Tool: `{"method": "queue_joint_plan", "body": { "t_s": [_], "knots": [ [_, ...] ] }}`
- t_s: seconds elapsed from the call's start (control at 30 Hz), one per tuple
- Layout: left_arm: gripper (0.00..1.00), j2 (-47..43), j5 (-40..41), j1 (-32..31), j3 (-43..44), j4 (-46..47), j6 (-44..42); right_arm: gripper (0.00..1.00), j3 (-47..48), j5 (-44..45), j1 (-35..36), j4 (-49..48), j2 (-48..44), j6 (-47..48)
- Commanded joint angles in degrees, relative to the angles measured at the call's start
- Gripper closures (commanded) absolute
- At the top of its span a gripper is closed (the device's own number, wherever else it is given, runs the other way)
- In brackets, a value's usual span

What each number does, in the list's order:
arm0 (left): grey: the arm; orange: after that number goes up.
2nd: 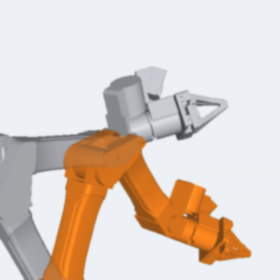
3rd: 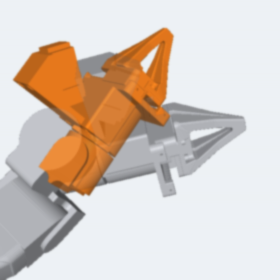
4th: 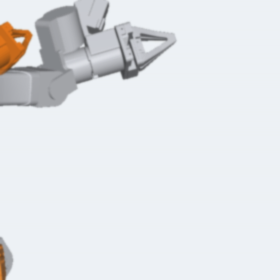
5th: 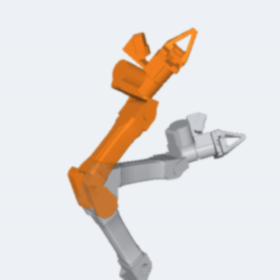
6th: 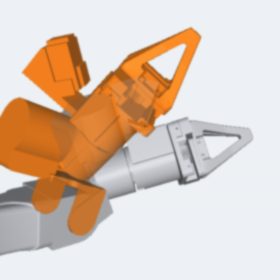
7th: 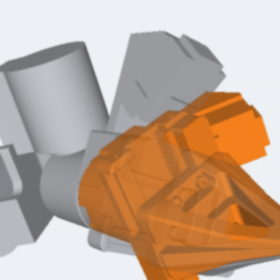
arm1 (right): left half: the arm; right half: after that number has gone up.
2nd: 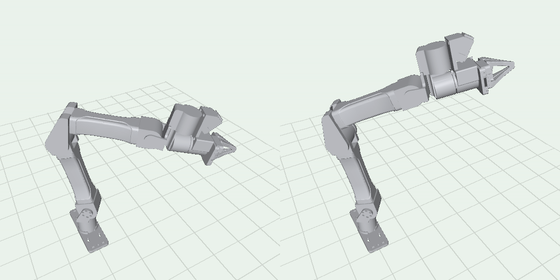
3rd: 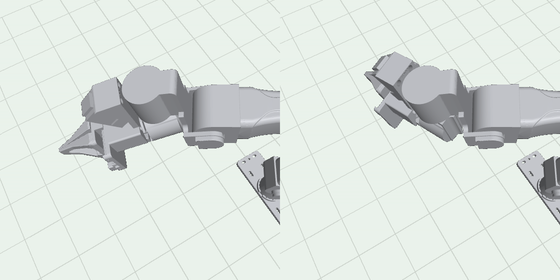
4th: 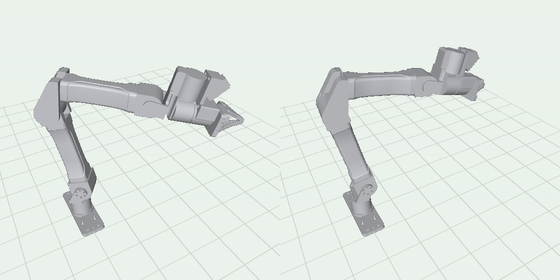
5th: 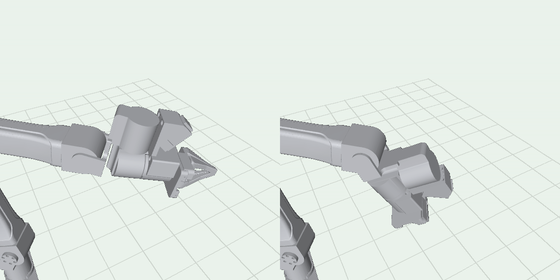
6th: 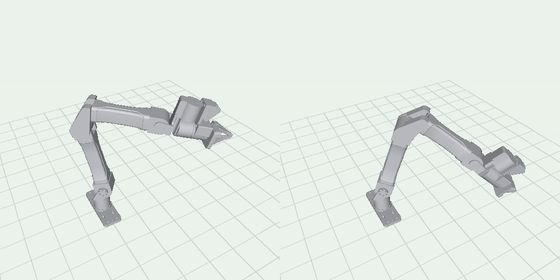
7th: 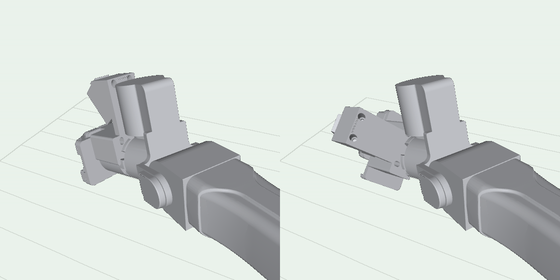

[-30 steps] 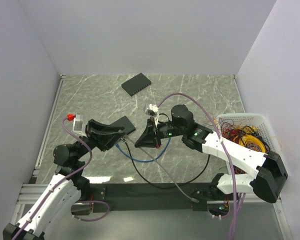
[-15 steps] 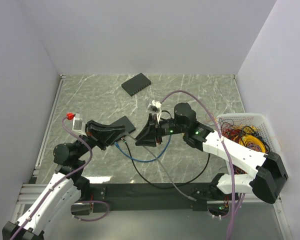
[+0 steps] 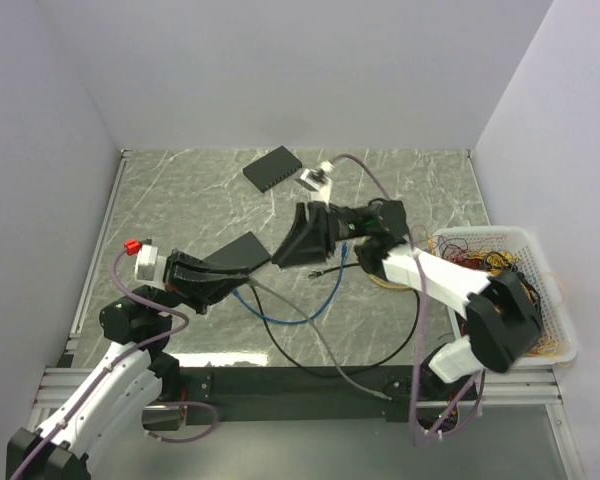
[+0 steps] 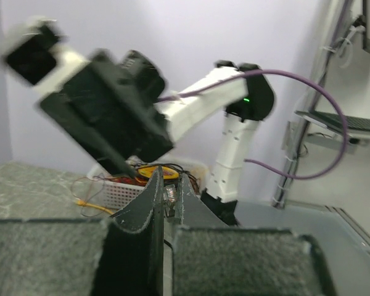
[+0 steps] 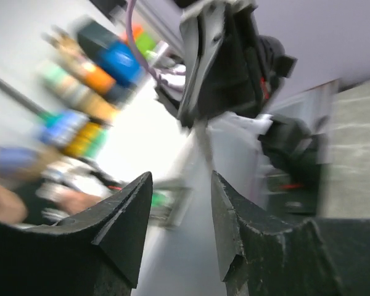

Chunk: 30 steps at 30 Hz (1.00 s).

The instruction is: Insert the plug into the switch port

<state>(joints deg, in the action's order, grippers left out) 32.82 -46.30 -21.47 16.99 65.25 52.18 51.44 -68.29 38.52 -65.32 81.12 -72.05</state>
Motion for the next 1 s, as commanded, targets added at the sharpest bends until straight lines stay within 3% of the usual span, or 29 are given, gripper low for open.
{"method": "queue_joint_plan", "body": {
  "t_s": [0.0,0.3,0.57,0.97],
  "knots": [
    [0.99,3.0,-6.8,-0.5,2.7,15.5,4.2,0.54,7.0,-0.5,0.6,-35.9,8.1,-30.1],
    [0.99,8.5,-10.7,-1.7,7.0,26.5,8.9,0.63,12.5,-0.8,4.6,-35.8,12.6,-34.9],
    [0.99,11.7,-11.4,-1.7,9.9,36.3,15.3,0.68,13.6,-2.2,10.0,-35.8,10.6,-32.0],
    [0.99,5.1,-13.2,-1.7,14.5,28.7,12.7,0.62,14.4,-2.2,10.9,-35.8,11.2,-32.8]
  ]
}}
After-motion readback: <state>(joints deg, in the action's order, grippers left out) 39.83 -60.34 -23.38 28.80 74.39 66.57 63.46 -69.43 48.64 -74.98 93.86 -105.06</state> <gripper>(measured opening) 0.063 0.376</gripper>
